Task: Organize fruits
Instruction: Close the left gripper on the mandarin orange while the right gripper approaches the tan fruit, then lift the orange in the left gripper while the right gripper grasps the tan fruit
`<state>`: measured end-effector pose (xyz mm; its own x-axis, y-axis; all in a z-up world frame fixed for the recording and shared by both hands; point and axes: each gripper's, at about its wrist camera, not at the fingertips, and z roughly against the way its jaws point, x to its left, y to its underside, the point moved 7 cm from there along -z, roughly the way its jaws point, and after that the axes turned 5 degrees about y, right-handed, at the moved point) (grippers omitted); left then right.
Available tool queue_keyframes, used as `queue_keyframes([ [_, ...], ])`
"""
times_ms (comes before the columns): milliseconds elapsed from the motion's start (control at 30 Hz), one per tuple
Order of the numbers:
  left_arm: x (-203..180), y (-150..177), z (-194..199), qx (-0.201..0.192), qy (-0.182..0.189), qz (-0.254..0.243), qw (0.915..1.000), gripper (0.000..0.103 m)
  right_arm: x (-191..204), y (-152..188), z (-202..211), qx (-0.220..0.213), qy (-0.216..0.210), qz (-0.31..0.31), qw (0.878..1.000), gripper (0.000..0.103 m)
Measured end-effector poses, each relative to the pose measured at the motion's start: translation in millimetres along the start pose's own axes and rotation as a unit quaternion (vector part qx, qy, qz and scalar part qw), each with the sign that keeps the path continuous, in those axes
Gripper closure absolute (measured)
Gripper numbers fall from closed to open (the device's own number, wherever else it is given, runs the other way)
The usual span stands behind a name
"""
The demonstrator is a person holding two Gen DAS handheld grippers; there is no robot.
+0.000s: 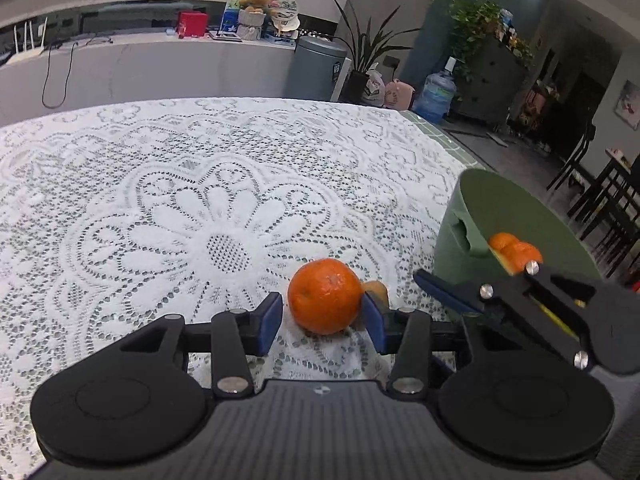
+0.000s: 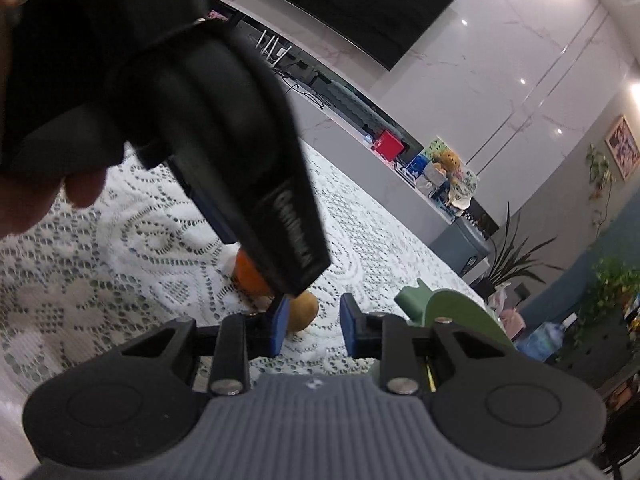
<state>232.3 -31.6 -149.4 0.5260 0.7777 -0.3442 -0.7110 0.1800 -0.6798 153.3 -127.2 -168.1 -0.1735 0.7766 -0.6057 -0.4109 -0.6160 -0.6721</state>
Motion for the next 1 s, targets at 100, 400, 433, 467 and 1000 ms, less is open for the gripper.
queue_keyframes([
  [100, 4.3, -0.2, -5.4, 0.003, 0.009, 0.02, 0.9998, 0.044, 1.7, 2.3, 3.6, -0.002, 0.003, 0.006, 1.0, 0.078],
  [400, 6.7, -3.7, -14.0, -0.004, 0.032, 0.059, 0.9977, 0.053, 7.3, 5.2, 14.3, -0.007, 0.007, 0.02, 1.0, 0.077],
  [433, 6.8, -3.3, -13.9, -0.006, 0.031, 0.061, 0.9976, 0.053, 9.4, 4.3, 14.2, -0.007, 0.007, 0.021, 1.0, 0.077],
  [467, 6.8, -2.8, -13.0, -0.008, 0.03, 0.062, 0.9976, 0.054, 11.6, 3.9, 15.3, -0.007, 0.007, 0.021, 1.0, 0.077],
  [1000, 31.5, 1.9, 49.7, -0.034, -0.061, 0.094, 0.9931, 0.054, 23.3, -10.3, 10.0, 0.014, 0.002, -0.005, 1.0, 0.078],
])
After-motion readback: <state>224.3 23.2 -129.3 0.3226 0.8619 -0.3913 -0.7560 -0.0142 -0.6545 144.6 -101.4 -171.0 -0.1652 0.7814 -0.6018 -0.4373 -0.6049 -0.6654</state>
